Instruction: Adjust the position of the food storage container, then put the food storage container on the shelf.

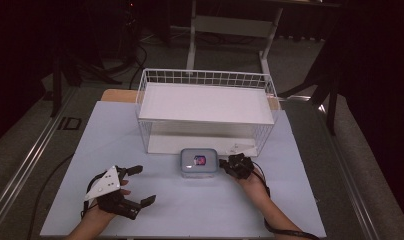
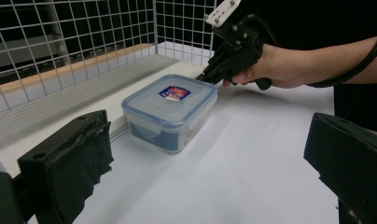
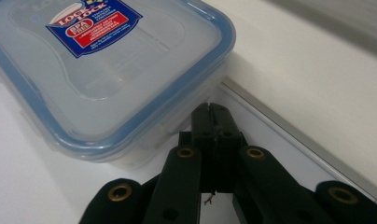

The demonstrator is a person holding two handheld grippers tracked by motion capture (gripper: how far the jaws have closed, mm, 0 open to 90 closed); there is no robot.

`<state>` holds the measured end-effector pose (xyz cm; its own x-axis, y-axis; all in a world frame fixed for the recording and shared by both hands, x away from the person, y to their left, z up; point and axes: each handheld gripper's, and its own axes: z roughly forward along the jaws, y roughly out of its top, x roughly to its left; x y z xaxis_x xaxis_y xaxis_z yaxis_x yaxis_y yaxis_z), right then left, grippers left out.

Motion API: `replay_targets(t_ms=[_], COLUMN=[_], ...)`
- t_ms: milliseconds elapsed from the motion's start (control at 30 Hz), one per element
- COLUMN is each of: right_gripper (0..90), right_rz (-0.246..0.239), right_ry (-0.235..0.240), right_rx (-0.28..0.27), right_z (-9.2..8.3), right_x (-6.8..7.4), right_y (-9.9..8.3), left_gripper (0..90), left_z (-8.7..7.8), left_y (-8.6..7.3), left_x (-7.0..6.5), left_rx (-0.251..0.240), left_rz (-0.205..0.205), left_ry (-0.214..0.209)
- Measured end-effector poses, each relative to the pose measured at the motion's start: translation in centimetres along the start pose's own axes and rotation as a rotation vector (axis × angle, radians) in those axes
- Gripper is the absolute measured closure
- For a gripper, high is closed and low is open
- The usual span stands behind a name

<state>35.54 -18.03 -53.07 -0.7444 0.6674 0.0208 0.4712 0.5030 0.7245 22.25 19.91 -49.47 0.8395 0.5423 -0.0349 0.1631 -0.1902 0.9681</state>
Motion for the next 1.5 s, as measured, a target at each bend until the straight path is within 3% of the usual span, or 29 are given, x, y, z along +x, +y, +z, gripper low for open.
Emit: replay_targets(t_ms=[233,333,500,600,733,767,933,967,1000,1133,1167,1233,1267,1367,1433,1500], right_gripper=[89.9,88.6,86.0,79.7,72.0,55.3,38.1,24.6,20.7,12.7,12.7,12.7,12.6,11.8,11.8,13.8], right_rz=[-0.028,-0.053,-0.076,-0.095,-0.074,-0.076,-0.039,-0.056,-0.073,-0.072,-0.09,-0.098,-0.105,-0.122,-0.136,-0.142], right_ry=[-0.014,-0.05,-0.035,-0.035,-0.02,-0.01,0.014,0.042,0.044,0.063,0.029,0.024,0.019,-0.001,-0.026,-0.007], right_rx=[0.008,0.002,-0.011,-0.024,-0.05,-0.075,-0.141,-0.143,-0.146,-0.17,-0.179,-0.192,-0.22,-0.26,-0.273,-0.265], right_z=[-0.8,-1.7,-3.0,-4.2,-5.1,-5.7,-7.0,-7.5,-7.7,-8.2,-8.6,-8.8,-9.2,-9.7,-9.8,-9.7], right_x=[0.4,0.4,1.0,2.2,2.6,2.7,2.9,3.1,3.3,3.6,3.9,4.0,4.1,4.2,4.3,4.2], right_y=[0.0,-0.1,-0.1,-0.3,-0.4,-0.3,-0.1,0.1,0.1,0.3,0.6,0.7,1.0,1.7,2.1,2.6], left_gripper=[1.7,1.7,1.7,1.8,1.8,1.8,1.8,1.8,1.8,1.8,1.8,1.8,1.8,1.8,1.8,1.8], left_z=[0.0,0.2,0.6,0.7,0.9,1.0,1.5,1.6,1.6,1.6,1.7,1.7,2.0,2.5,3.0,3.6], left_y=[0.0,0.0,-0.1,-0.1,-0.1,0.0,0.6,1.0,1.0,2.3,3.1,3.5,4.3,5.4,5.9,6.4], left_x=[0.1,0.1,-0.2,-0.2,-0.2,-0.2,-0.2,-0.3,-0.3,-0.6,-0.7,-0.7,-0.6,-0.2,0.0,0.1], left_rx=[-0.003,0.008,0.022,0.023,0.019,0.019,0.047,0.033,0.033,0.023,0.02,0.022,0.03,0.049,0.054,0.065], left_rz=[-0.001,-0.002,0.004,0.003,-0.007,-0.001,0.014,-0.008,-0.008,0.011,0.034,0.052,0.039,0.028,-0.006,-0.017], left_ry=[-0.004,0.0,-0.009,-0.009,-0.003,0.001,0.027,0.007,0.007,0.0,-0.01,-0.003,-0.026,-0.022,-0.043,-0.036])
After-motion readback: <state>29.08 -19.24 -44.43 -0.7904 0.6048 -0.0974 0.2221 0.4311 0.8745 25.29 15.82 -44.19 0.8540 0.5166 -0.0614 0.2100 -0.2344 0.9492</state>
